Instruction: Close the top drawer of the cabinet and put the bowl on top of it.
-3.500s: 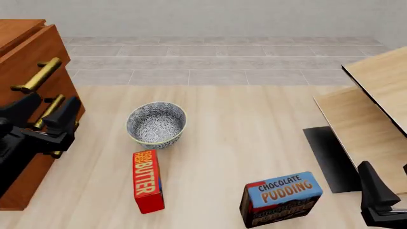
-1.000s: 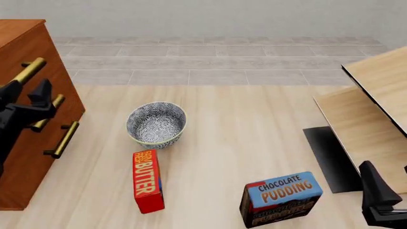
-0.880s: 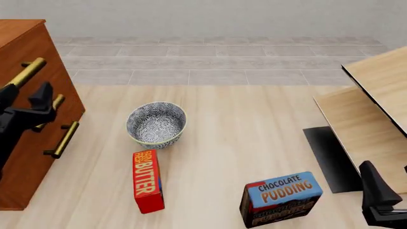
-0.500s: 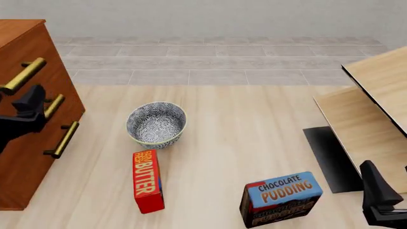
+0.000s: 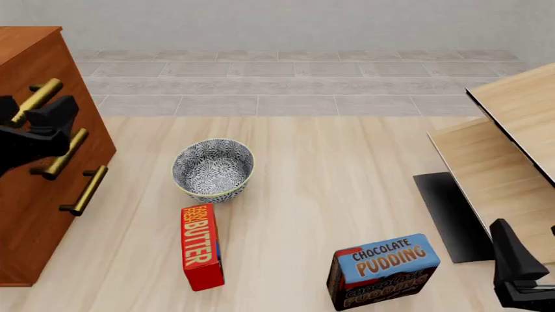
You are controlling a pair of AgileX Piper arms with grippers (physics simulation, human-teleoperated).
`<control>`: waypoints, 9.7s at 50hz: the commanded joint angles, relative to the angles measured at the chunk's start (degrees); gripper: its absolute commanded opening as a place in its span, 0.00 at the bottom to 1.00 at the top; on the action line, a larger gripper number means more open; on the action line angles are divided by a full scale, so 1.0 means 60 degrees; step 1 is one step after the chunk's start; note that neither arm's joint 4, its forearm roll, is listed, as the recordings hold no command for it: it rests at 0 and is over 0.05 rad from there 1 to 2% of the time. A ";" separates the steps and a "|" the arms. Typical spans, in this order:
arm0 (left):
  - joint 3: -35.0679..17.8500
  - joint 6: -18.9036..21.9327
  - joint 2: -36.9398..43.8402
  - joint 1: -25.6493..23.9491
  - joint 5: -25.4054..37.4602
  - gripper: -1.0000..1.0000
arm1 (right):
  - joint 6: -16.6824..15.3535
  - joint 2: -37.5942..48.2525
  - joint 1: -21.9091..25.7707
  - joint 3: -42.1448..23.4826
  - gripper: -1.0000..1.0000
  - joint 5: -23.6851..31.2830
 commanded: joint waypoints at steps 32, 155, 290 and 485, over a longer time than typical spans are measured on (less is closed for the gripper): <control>-0.3808 -0.0107 0.4067 -0.0839 0.3536 1.00 | -0.0110 -0.0013 0.0149 0.0005 1.00 0.0007; -0.3122 -0.1403 0.9016 -0.1326 0.0326 1.00 | 0.0068 -0.0013 0.0098 0.0005 1.00 -0.0073; -0.3206 -0.3029 0.7729 -0.1350 0.0929 0.00 | 0.0226 -0.0024 -0.0108 -0.0020 1.00 -0.0160; -1.1637 -0.6689 0.6644 0.6706 1.2266 0.00 | 0.0142 -0.0021 0.0002 -0.0017 1.00 -0.0090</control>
